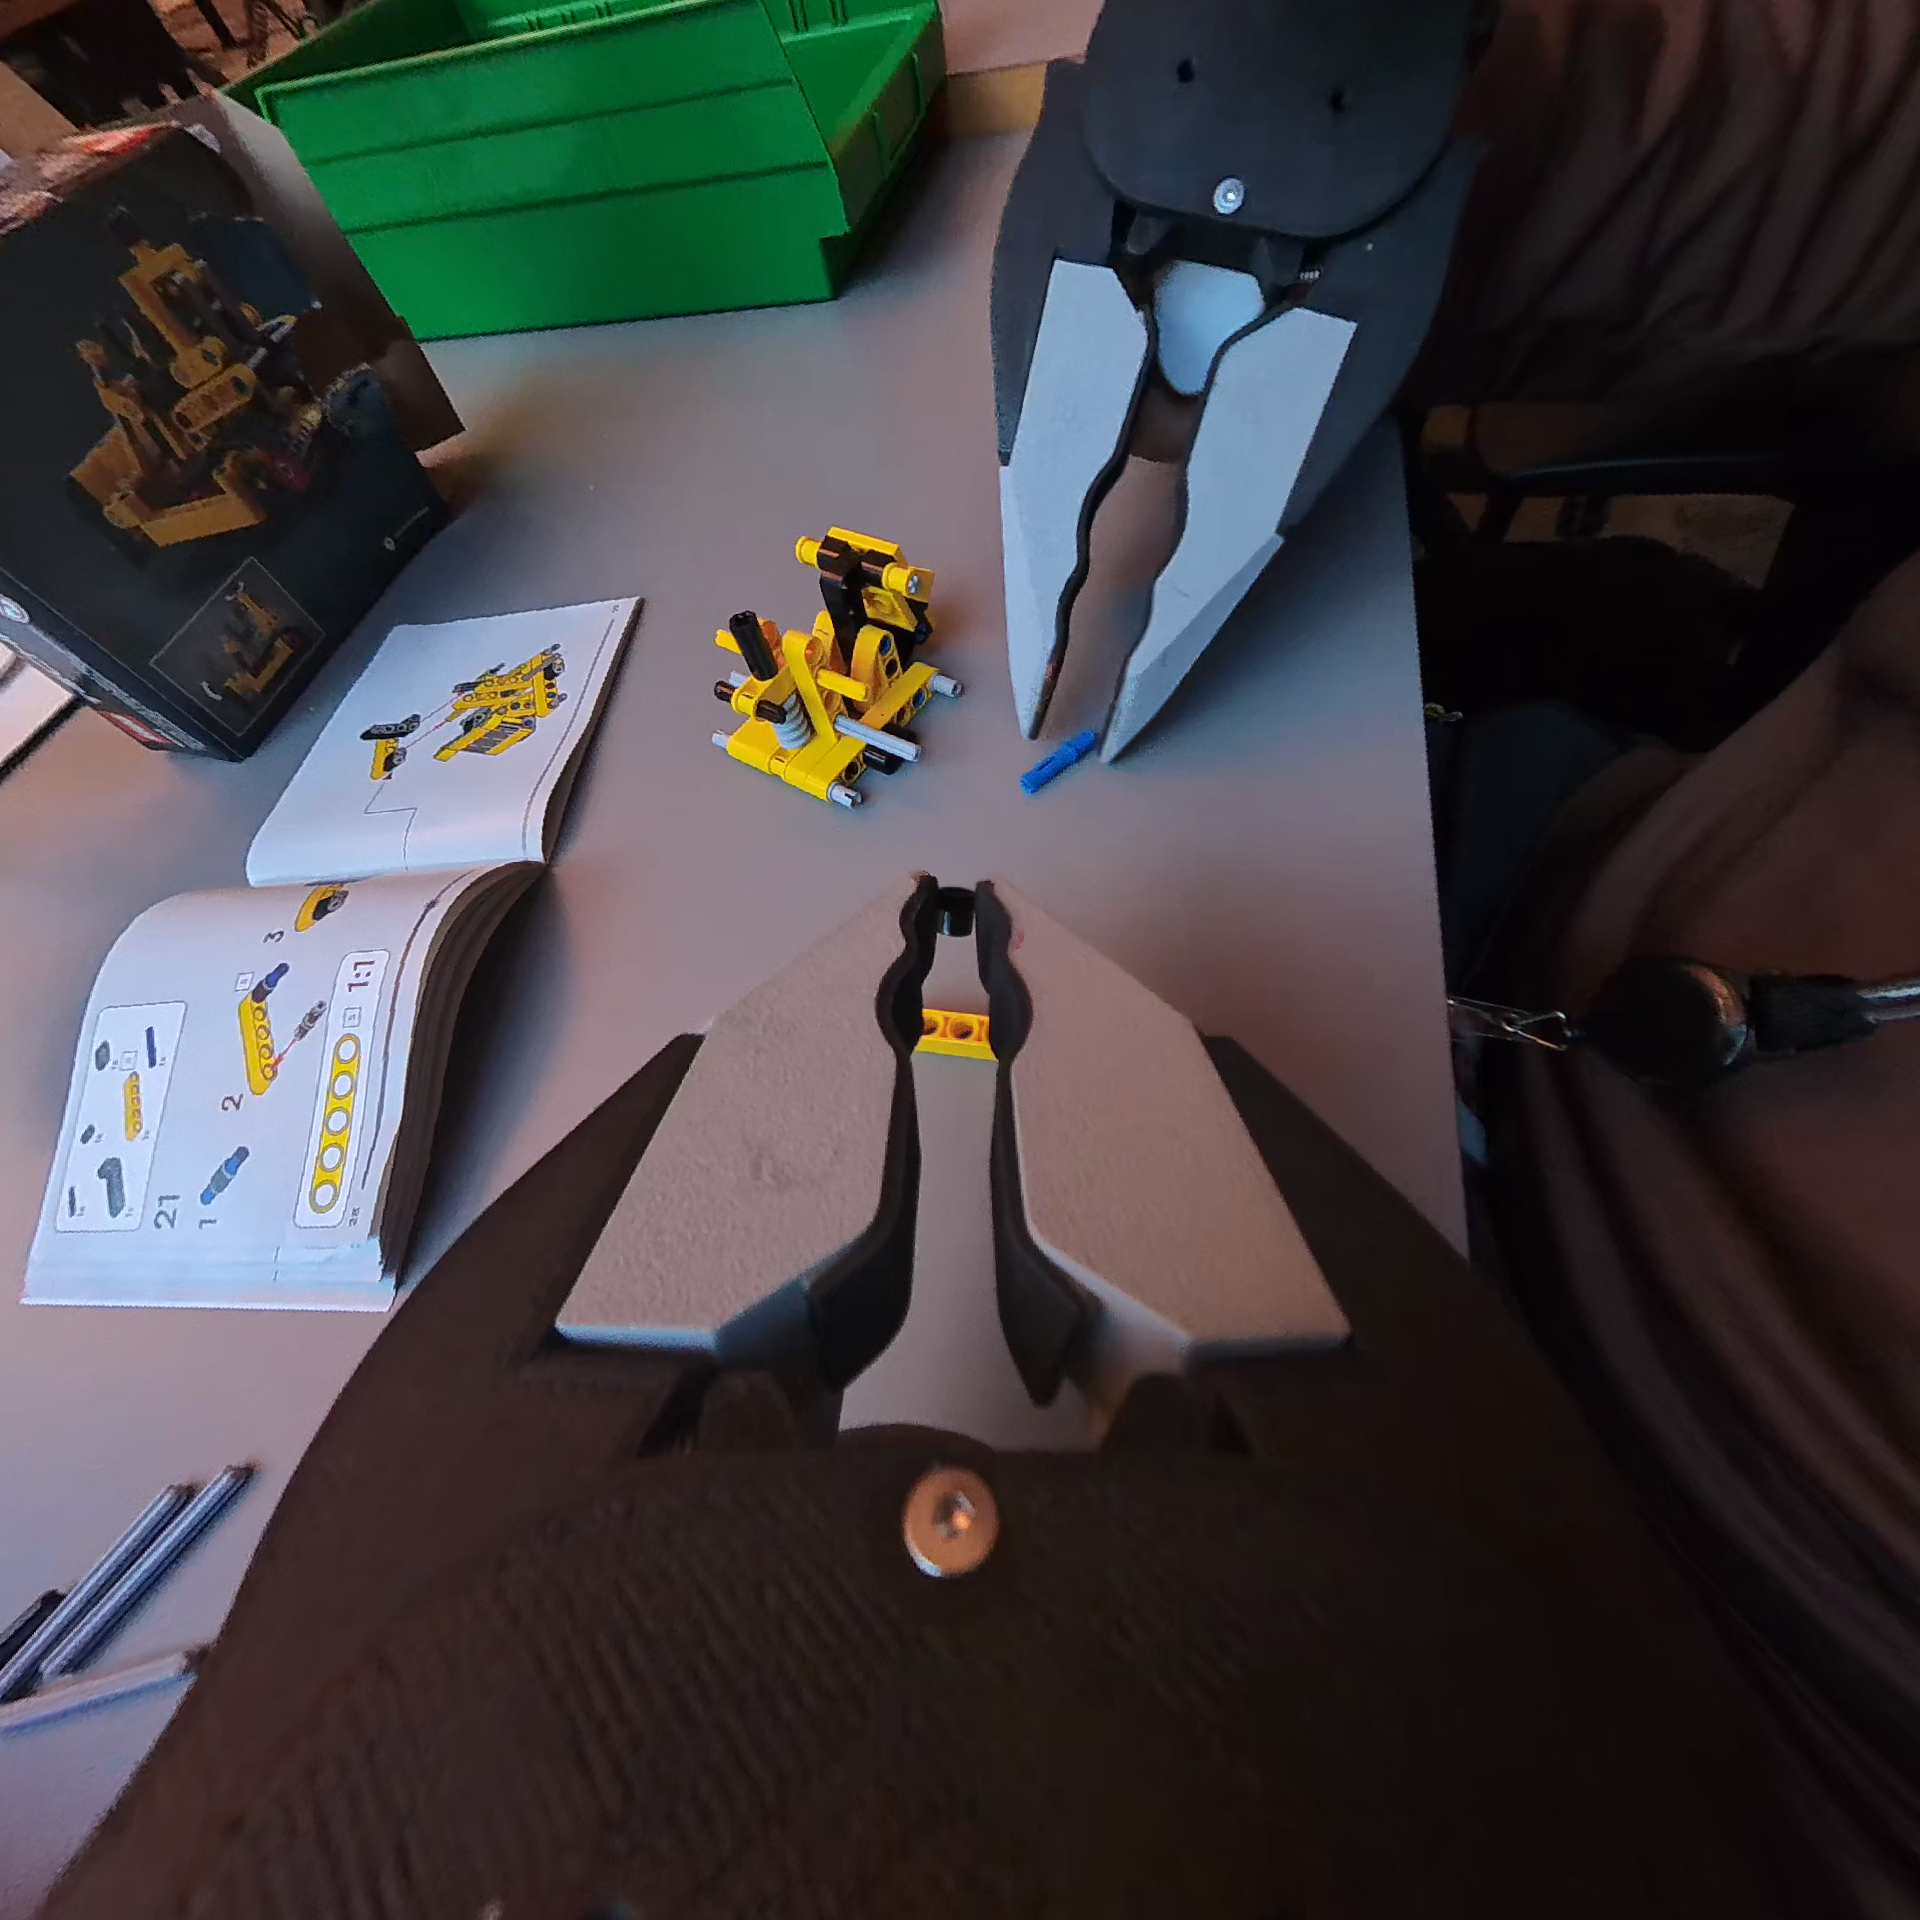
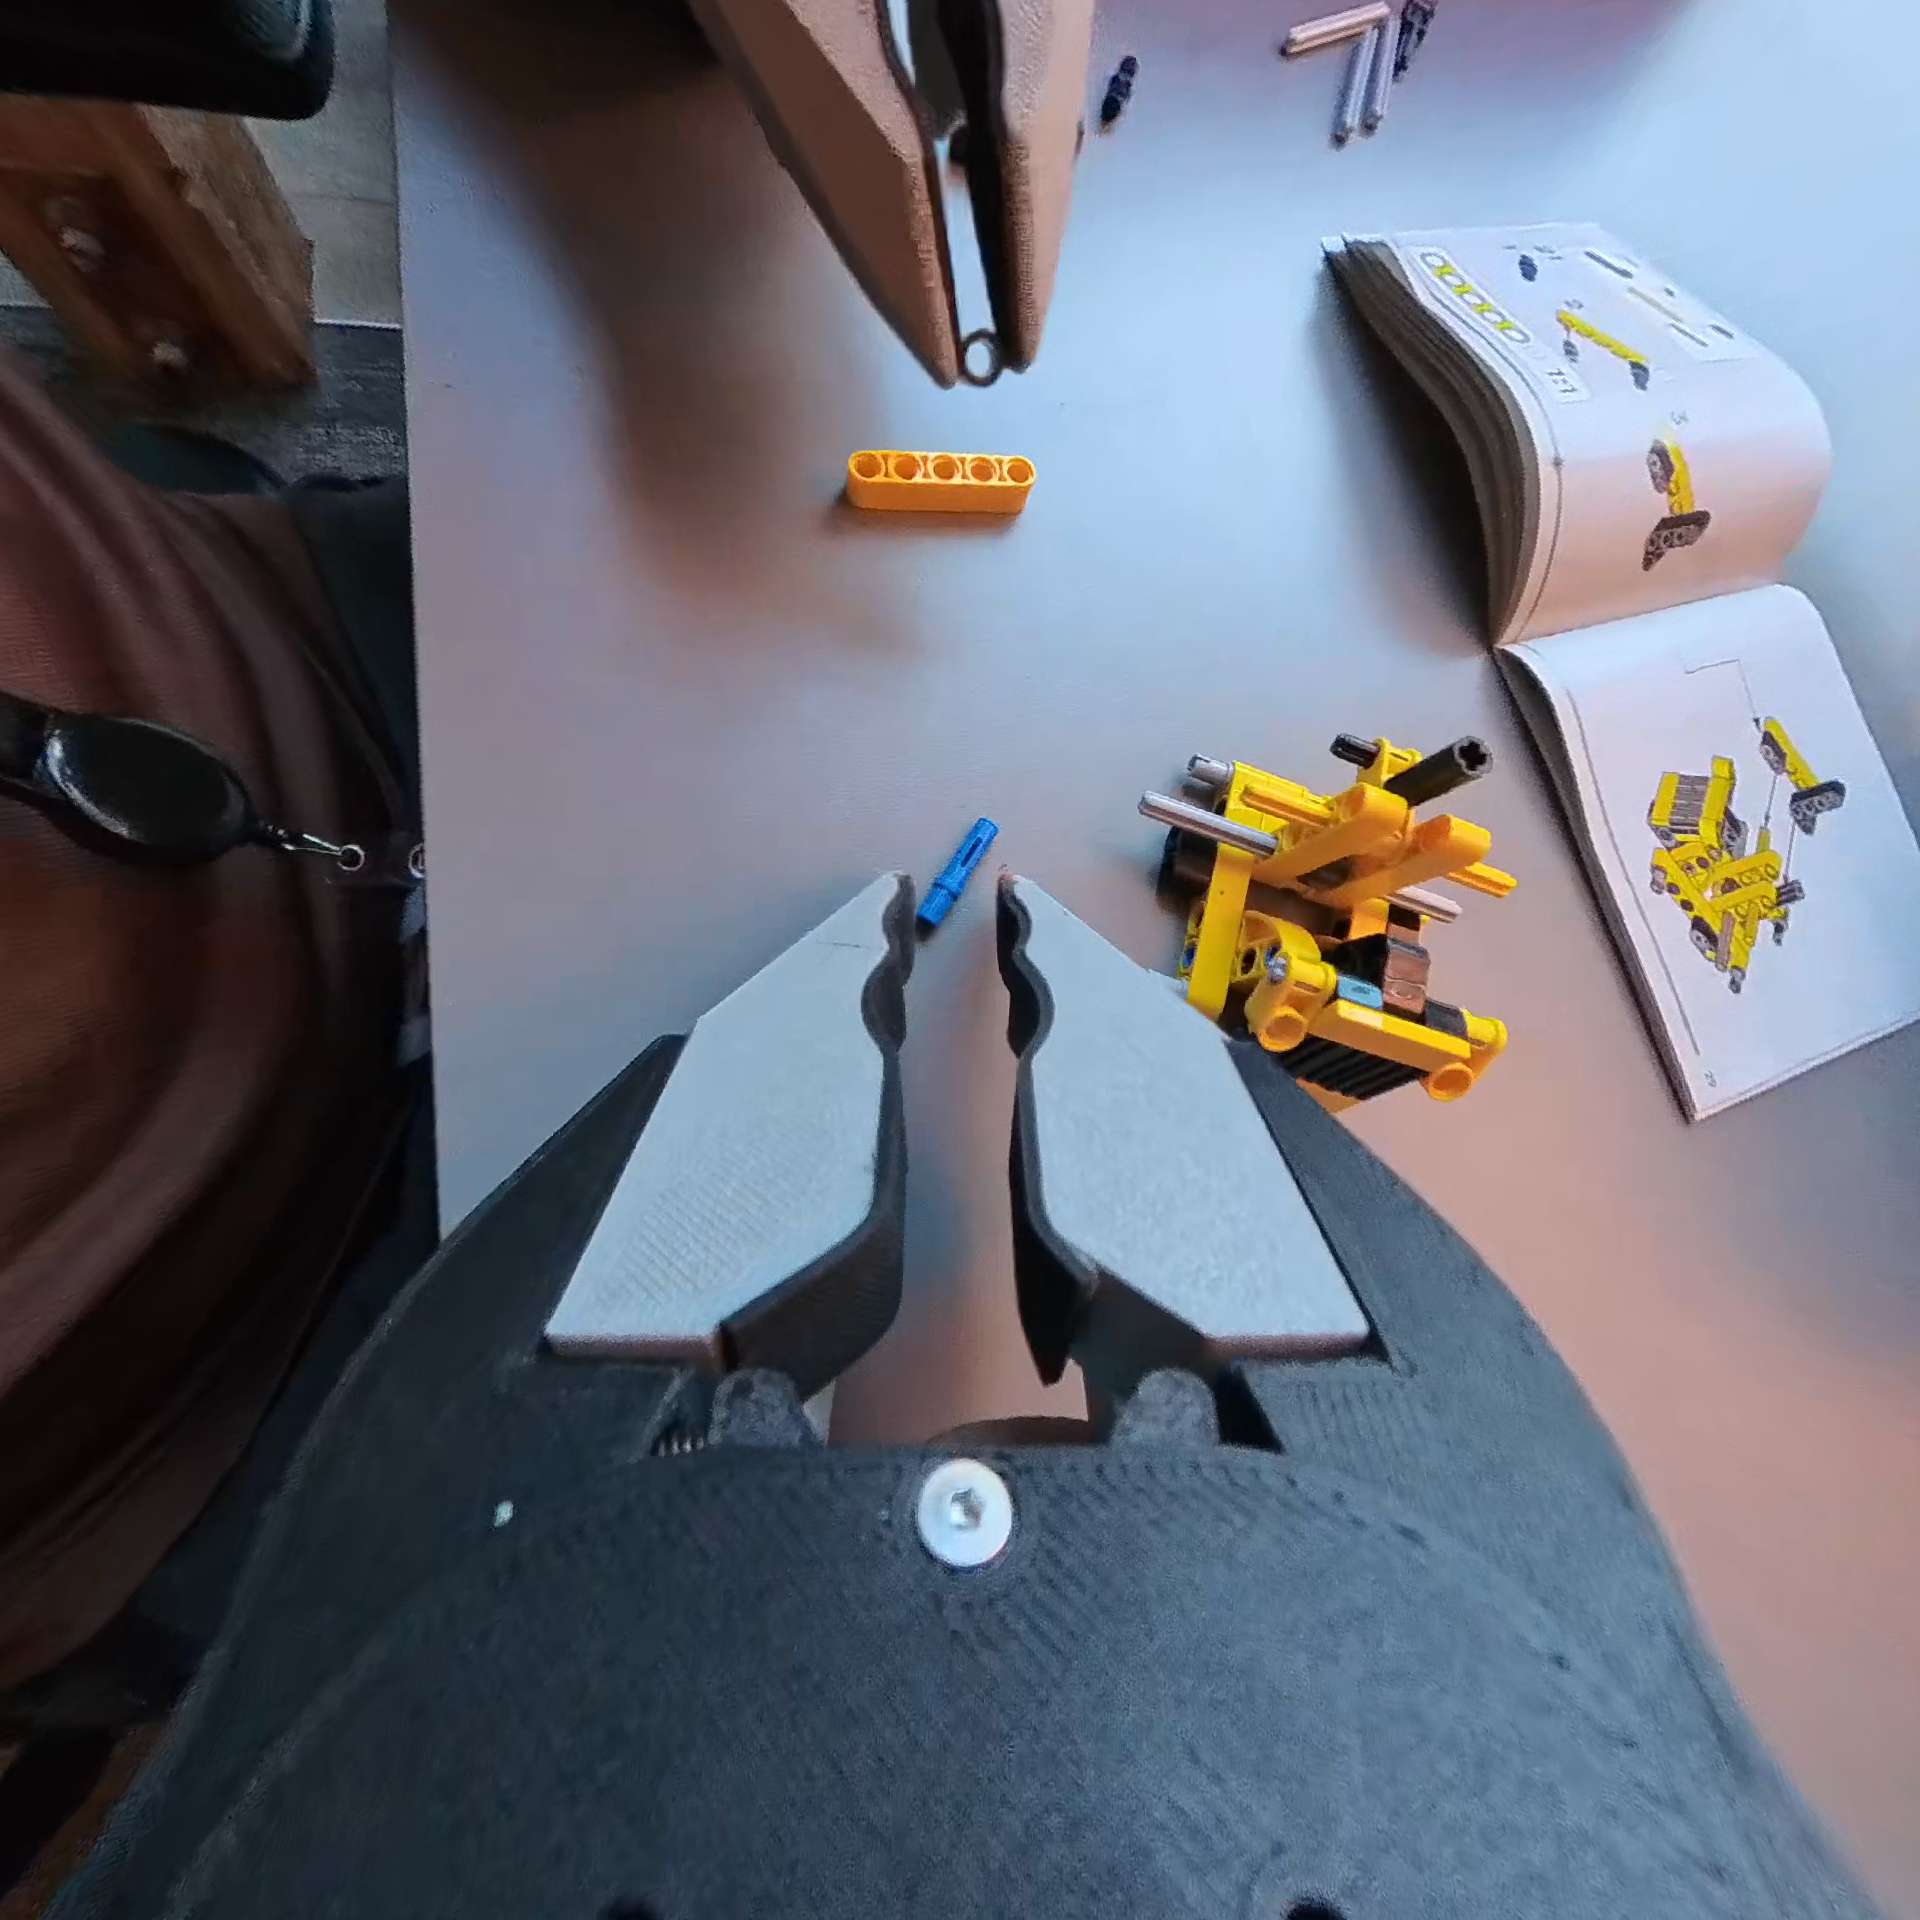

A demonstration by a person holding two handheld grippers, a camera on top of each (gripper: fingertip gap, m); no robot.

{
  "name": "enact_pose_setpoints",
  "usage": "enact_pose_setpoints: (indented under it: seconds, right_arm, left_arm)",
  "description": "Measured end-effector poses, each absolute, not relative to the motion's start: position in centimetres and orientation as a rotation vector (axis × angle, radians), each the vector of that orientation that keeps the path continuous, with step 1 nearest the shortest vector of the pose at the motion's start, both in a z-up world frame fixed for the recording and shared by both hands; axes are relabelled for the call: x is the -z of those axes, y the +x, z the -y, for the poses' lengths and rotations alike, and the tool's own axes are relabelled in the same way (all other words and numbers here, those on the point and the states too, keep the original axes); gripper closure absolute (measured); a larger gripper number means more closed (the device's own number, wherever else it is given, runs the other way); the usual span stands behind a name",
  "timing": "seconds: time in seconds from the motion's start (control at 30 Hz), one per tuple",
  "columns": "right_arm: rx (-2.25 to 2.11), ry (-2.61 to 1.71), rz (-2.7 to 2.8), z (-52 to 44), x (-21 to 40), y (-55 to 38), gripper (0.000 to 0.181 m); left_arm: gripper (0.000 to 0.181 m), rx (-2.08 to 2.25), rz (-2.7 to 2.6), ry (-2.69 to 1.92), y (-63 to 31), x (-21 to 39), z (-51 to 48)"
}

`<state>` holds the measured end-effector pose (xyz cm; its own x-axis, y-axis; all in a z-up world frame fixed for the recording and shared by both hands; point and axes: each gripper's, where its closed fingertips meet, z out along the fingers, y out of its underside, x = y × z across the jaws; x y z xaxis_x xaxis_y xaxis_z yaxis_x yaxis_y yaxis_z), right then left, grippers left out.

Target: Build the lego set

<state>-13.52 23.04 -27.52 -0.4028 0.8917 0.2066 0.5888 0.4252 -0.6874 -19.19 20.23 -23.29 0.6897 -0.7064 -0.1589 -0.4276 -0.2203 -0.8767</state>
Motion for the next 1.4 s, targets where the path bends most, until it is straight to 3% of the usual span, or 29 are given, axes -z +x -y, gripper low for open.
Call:
enact_pose_setpoints:
  seconds: [0.07, 0.67, 0.93, 1.4]
  right_arm:
    - [-0.702, -1.269, 2.111, -23.2, 27.7, -13.6, 0.179]
    - [-0.741, -1.223, 2.128, -22.2, 27.7, -12.8, 0.180]
    - [-0.778, -1.193, 2.133, -22.1, 27.7, -12.7, 0.180]
    - [-0.843, -1.171, 2.134, -22.1, 27.2, -13.5, 0.180]
  left_arm:
    - [0.177, 0.318, -0.902, -1.863, -19.1, 23.5, -20.2]
    - [0.176, 0.445, -1.153, -2.080, -13.8, 27.6, -21.3]
    - [0.166, 0.453, -1.112, -2.104, -14.2, 27.6, -21.0]
    - [0.177, 0.477, -1.106, -2.114, -14.2, 27.6, -21.5]
